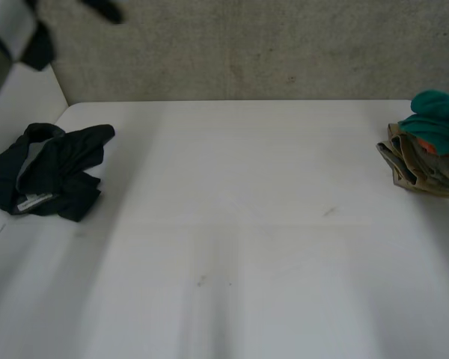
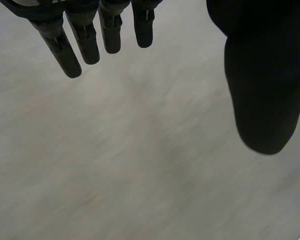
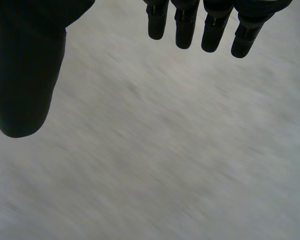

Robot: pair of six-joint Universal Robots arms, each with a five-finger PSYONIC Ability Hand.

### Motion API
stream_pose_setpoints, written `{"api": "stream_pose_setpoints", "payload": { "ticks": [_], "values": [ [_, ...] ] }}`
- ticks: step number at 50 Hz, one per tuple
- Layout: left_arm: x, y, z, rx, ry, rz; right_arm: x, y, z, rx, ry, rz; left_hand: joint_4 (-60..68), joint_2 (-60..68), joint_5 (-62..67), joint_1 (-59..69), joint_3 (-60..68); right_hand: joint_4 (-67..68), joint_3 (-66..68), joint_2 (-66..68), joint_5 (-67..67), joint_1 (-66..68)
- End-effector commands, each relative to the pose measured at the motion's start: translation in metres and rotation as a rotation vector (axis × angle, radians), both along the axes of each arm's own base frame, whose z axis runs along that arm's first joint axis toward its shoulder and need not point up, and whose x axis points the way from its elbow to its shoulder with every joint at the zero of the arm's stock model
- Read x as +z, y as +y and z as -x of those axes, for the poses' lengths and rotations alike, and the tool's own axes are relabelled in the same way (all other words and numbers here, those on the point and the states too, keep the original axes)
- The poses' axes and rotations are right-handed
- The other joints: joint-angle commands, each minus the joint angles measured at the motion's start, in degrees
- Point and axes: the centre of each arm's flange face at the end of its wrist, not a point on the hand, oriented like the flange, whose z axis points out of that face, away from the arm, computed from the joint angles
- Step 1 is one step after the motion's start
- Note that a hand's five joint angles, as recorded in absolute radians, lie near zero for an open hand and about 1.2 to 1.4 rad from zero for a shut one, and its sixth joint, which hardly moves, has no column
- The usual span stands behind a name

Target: Fold the laundry.

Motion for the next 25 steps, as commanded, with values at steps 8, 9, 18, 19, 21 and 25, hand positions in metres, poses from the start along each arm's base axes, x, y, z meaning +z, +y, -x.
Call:
{"api": "stream_pose_setpoints", "payload": {
  "ticks": [8, 9, 18, 19, 21, 25],
  "values": [
    [-0.173, -0.132, -0.116, 0.510, -0.642, -0.319, -0.126, 0.082, -0.107, 0.345, 0.042, -0.573, -1.6, -2.1, -2.7, -1.0, -2.2, -1.9, -2.0, -2.1, -2.7, -2.7],
    [-0.186, -0.138, -0.122, 0.518, -0.665, -0.339, -0.133, 0.083, -0.108, 0.342, 0.048, -0.600, -1.6, -2.1, -2.7, -1.0, -2.2, -1.9, -2.0, -2.1, -2.7, -2.7],
    [-0.286, -0.196, -0.137, 0.561, -0.783, -0.286, -0.170, 0.091, -0.119, 0.316, 0.162, -0.695, -1.6, -2.1, -2.7, -1.0, -2.2, -1.9, -2.0, -2.1, -2.7, -2.7],
    [-0.293, -0.200, -0.137, 0.565, -0.793, -0.272, -0.171, 0.091, -0.119, 0.312, 0.166, -0.698, -1.6, -2.1, -2.7, -1.0, -2.2, -1.9, -2.0, -2.1, -2.7, -2.7],
    [-0.311, -0.211, -0.142, 0.575, -0.829, -0.229, -0.175, 0.093, -0.117, 0.301, 0.169, -0.708, -1.6, -2.1, -2.7, -1.0, -2.2, -1.9, -2.0, -2.1, -2.7, -2.7],
    [-0.327, -0.218, -0.150, 0.571, -0.887, -0.197, -0.181, 0.096, -0.115, 0.298, 0.173, -0.730, 21.2, 20.7, 20.1, 21.8, 20.6, -1.9, -2.0, -2.1, -2.7, -2.7]
  ]
}}
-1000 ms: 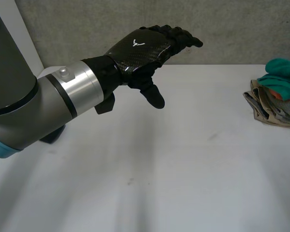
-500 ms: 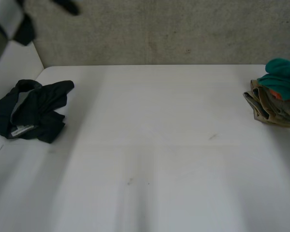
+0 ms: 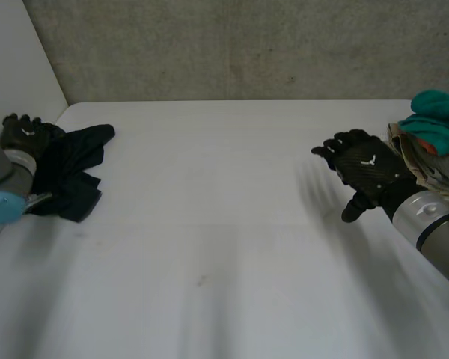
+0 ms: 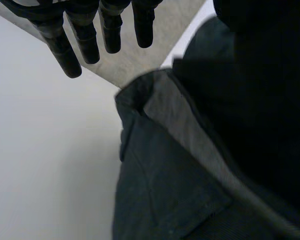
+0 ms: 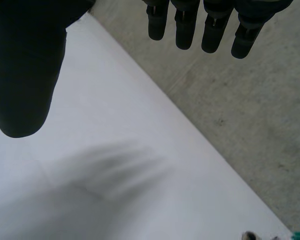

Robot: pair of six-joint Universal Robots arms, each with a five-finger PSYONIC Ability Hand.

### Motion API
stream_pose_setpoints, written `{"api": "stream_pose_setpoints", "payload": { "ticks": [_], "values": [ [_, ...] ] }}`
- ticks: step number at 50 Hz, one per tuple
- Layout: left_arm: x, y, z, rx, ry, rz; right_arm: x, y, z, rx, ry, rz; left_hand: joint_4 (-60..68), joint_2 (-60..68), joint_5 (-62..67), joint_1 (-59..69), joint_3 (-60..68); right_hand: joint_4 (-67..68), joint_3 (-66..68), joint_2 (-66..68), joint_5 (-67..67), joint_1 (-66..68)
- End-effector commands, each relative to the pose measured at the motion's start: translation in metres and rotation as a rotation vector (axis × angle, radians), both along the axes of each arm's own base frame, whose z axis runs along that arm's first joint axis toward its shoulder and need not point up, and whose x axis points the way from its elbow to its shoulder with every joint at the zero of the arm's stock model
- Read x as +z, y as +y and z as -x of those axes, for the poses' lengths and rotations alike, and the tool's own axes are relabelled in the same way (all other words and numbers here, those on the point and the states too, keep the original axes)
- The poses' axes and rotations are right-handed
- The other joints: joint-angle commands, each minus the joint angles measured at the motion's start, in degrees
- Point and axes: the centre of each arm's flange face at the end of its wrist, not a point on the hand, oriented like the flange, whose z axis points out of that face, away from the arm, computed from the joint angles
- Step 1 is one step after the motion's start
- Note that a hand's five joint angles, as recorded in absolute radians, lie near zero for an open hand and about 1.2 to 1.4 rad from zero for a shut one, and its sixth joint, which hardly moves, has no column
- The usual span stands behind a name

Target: Fold the laundry.

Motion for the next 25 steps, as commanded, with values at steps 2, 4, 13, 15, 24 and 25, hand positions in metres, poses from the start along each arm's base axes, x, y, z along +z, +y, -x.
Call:
{"api": "stream_pose_setpoints", "payload": {
  "ticks": [2, 4, 13, 15, 24, 25],
  "values": [
    [-0.048, -0.023, -0.004, -0.074, -0.115, 0.064, -0.012, 0.005, 0.003, -0.012, 0.034, -0.015, 68.0, 67.8, 67.0, 68.7, 67.7, -1.9, -2.0, -2.1, -2.7, -2.7],
    [-0.042, -0.022, 0.003, -0.092, -0.113, 0.075, -0.012, 0.004, 0.003, -0.013, 0.033, -0.013, 68.4, 68.1, 67.3, 69.0, 68.0, -1.9, -2.0, -2.1, -2.7, -2.7],
    [0.074, 0.032, 0.074, -0.210, -0.053, 0.246, -0.011, 0.004, 0.003, -0.013, 0.031, -0.008, 68.4, 68.1, 67.3, 69.0, 68.0, -1.9, -2.0, -2.1, -2.7, -2.7],
    [0.105, 0.058, 0.100, -0.273, 0.038, 0.282, -0.011, 0.004, 0.003, -0.015, 0.030, -0.009, 68.4, 68.1, 67.3, 69.0, 68.0, -1.9, -2.0, -2.1, -2.7, -2.7],
    [0.132, 0.167, 0.191, -0.554, 0.356, 0.150, -0.009, 0.004, 0.004, -0.022, 0.024, -0.009, 68.4, 68.1, 67.3, 69.0, 68.0, -1.9, -2.0, -2.1, -2.7, -2.7],
    [0.122, 0.180, 0.202, -0.585, 0.364, 0.094, -0.009, 0.004, 0.004, -0.025, 0.025, -0.009, 68.4, 68.1, 67.3, 69.0, 68.0, -1.9, -2.0, -2.1, -2.7, -2.7]
  ]
}}
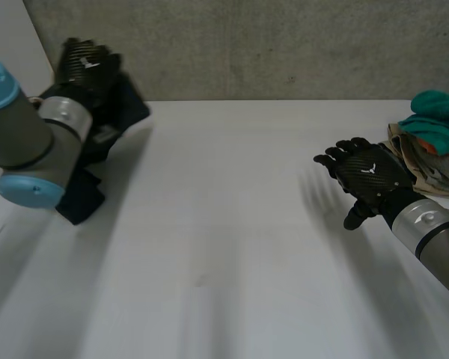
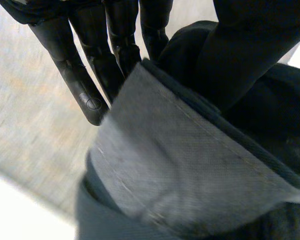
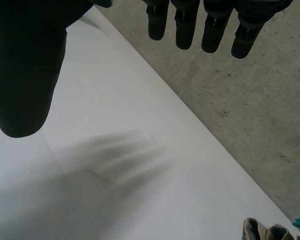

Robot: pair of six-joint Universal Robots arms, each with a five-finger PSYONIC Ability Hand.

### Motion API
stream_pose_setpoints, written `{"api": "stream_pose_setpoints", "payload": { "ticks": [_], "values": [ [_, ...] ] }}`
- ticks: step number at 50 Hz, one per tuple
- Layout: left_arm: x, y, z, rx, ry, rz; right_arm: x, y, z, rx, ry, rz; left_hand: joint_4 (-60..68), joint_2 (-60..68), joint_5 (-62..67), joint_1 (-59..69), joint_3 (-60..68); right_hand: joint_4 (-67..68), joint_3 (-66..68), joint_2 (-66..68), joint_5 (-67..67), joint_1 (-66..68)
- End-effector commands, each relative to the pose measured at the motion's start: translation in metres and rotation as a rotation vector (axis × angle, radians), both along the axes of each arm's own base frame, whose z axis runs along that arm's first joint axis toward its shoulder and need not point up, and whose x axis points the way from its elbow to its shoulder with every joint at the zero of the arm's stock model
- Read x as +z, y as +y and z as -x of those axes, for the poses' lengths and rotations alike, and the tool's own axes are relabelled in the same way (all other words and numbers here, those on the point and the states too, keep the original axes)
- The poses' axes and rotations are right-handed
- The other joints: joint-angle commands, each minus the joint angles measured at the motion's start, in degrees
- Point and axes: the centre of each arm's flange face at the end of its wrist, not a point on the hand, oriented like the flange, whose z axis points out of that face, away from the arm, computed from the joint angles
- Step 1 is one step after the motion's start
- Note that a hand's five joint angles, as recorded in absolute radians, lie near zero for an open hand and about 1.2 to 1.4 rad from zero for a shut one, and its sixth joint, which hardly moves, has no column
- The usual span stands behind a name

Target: Fold the laundry.

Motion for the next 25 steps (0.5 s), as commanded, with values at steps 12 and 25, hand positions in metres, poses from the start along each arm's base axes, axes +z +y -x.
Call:
{"api": "stream_pose_setpoints", "payload": {
  "ticks": [12, 25],
  "values": [
    [-0.088, 0.158, 0.135, -0.452, 0.044, -0.457, 0.005, -0.009, 0.011, -0.141, -0.005, 0.008, -17.1, -16.9, -12.1, -4.3, -16.4, -1.9, -2.0, -2.1, -2.7, -2.7],
    [-0.005, 0.127, 0.085, -0.341, 0.195, -0.357, 0.006, -0.007, 0.011, -0.206, -0.075, -0.068, -55.4, -55.2, -50.4, -42.6, -54.7, -1.9, -2.0, -2.1, -2.7, -2.7]
  ]
}}
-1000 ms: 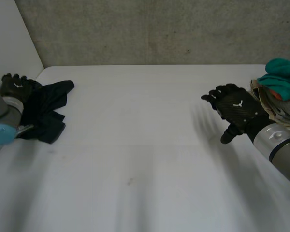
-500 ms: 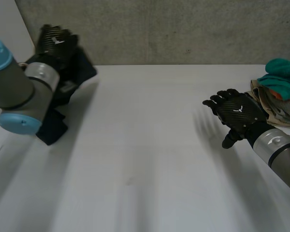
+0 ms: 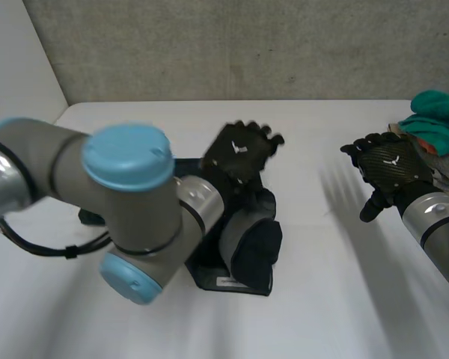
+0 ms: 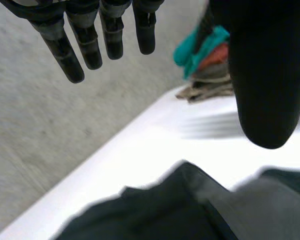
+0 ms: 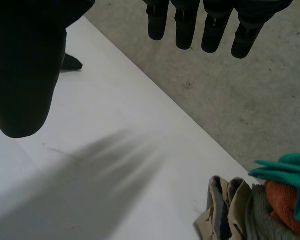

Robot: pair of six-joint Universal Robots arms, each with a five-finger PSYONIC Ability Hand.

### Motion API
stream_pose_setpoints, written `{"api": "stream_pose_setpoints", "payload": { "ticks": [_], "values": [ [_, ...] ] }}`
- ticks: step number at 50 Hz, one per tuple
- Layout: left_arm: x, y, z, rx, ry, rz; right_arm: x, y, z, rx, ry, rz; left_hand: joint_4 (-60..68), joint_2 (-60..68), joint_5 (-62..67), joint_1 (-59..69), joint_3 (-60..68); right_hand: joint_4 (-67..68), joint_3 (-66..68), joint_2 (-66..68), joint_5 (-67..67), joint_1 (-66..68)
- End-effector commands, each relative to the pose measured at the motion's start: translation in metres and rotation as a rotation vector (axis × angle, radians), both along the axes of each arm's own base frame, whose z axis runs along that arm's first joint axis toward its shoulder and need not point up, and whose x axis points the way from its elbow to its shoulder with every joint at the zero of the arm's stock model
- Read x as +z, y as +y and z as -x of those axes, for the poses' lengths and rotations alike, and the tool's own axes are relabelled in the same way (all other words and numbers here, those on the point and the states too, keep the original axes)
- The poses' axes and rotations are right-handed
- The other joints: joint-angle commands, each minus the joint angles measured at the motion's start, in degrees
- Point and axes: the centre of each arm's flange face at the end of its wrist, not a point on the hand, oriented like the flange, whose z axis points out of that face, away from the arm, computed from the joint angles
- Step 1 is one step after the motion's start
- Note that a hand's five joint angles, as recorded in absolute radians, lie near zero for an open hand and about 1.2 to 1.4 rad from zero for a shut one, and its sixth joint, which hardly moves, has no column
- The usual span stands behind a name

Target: Fold the laundry.

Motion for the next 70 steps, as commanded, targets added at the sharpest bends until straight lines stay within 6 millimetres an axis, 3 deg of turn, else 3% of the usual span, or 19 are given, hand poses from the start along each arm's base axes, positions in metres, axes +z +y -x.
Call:
{"api": "stream_pose_setpoints", "payload": {
  "ticks": [1, 9, 18, 27, 31, 32, 33, 38, 42, 47, 50, 54, 57, 58, 60, 61, 64, 68, 70],
  "values": [
    [0.052, -0.038, -0.056, 0.158, 0.046, 0.057, -0.001, 0.007, -0.003, -0.011, -0.050, -0.072, -1.7, -2.2, -1.1, -2.0, -1.9, -1.9, -2.0, -2.1, -2.7, -2.7],
    [0.052, -0.096, -0.125, 0.367, 0.012, 0.043, 0.001, 0.048, -0.041, 0.084, -0.157, -0.290, -2.2, -2.7, -1.6, -2.5, -2.4, -1.9, -2.0, -2.1, -2.7, -2.7],
    [-0.031, -0.159, -0.177, 0.385, -0.194, -0.061, -0.030, 0.073, -0.086, 0.174, -0.210, -0.438, -2.2, -2.7, -1.6, -2.5, -2.4, -1.9, -2.0, -2.1, -2.7, -2.7],
    [-0.095, -0.163, -0.182, 0.338, -0.308, -0.233, -0.061, 0.071, -0.117, 0.123, -0.144, -0.398, 5.6, 5.2, 6.3, 5.4, 5.5, -1.9, -2.0, -2.1, -2.7, -2.7],
    [-0.097, -0.160, -0.179, 0.322, -0.317, -0.265, -0.065, 0.065, -0.127, 0.137, -0.144, -0.371, 62.6, 62.1, 63.2, 62.3, 62.4, 48.1, 48.1, 48.0, 47.3, 47.4],
    [-0.096, -0.160, -0.179, 0.330, -0.314, -0.265, -0.061, 0.062, -0.128, 0.135, -0.140, -0.344, 65.0, 64.5, 65.6, 64.7, 64.8, 67.9, 67.8, 67.7, 67.1, 67.1],
    [-0.094, -0.160, -0.178, 0.333, -0.311, -0.265, -0.059, 0.060, -0.128, 0.133, -0.134, -0.332, 65.0, 64.6, 65.7, 64.8, 64.9, 68.1, 68.0, 67.9, 67.3, 67.3],
    [-0.054, -0.144, -0.161, 0.306, -0.248, -0.208, -0.032, 0.048, -0.124, 0.142, -0.122, -0.196, 65.0, 64.6, 65.7, 64.8, 64.9, 68.1, 68.0, 67.9, 67.3, 67.3],
    [-0.006, -0.111, -0.145, 0.270, -0.147, -0.160, 0.014, 0.009, -0.090, 0.058, -0.042, 0.000, 65.0, 64.6, 65.7, 64.8, 64.9, 68.1, 68.0, 67.9, 67.3, 67.3],
    [0.022, -0.067, -0.126, 0.198, -0.093, -0.137, 0.033, -0.033, -0.056, -0.024, 0.093, 0.150, 65.0, 64.6, 65.7, 64.8, 64.9, 68.1, 68.0, 67.9, 67.3, 67.3],
    [0.014, -0.032, -0.111, 0.123, -0.116, -0.163, 0.036, -0.048, -0.056, -0.007, 0.149, 0.248, 65.0, 64.6, 65.7, 64.8, 64.9, 68.1, 68.0, 67.9, 67.3, 67.3],
    [-0.014, -0.001, -0.097, 0.056, -0.161, -0.208, 0.012, -0.061, -0.061, 0.043, 0.211, 0.281, 65.0, 64.6, 65.7, 64.8, 64.9, 68.1, 68.0, 67.9, 67.3, 67.3],
    [-0.032, 0.006, -0.093, 0.070, -0.189, -0.226, -0.003, -0.063, -0.061, 0.053, 0.250, 0.259, 65.0, 64.6, 65.7, 64.8, 64.9, 65.0, 64.9, 64.8, 64.2, 64.2],
    [-0.042, 0.007, -0.092, 0.100, -0.209, -0.235, -0.011, -0.064, -0.056, 0.045, 0.274, 0.232, 53.2, 52.8, 53.9, 53.0, 53.1, 34.1, 34.1, 34.0, 33.3, 33.4],
    [-0.046, 0.007, -0.094, 0.140, -0.226, -0.234, -0.016, -0.063, -0.050, 0.034, 0.288, 0.206, 31.9, 31.4, 32.5, 31.6, 31.7, 4.4, 4.3, 4.2, 3.6, 3.6],
    [-0.048, 0.008, -0.095, 0.179, -0.242, -0.230, -0.018, -0.063, -0.044, 0.016, 0.293, 0.174, 19.6, 19.1, 20.2, 19.3, 19.4, -1.9, -2.0, -2.1, -2.7, -2.7],
    [-0.049, 0.010, -0.095, 0.210, -0.251, -0.218, -0.021, -0.062, -0.038, -0.014, 0.291, 0.129, 13.8, 13.3, 14.4, 13.5, 13.6, -1.9, -2.0, -2.1, -2.7, -2.7],
    [-0.031, 0.011, -0.097, 0.221, -0.221, -0.179, -0.006, -0.062, -0.030, -0.081, 0.218, 0.099, 5.5, 5.0, 6.1, 5.2, 5.3, -1.9, -2.0, -2.1, -2.7, -2.7],
    [-0.020, 0.014, -0.099, 0.226, -0.200, -0.155, 0.025, -0.060, -0.028, -0.103, 0.129, 0.126, 4.8, 4.4, 5.5, 4.6, 4.7, -1.9, -2.0, -2.1, -2.7, -2.7]
  ]
}}
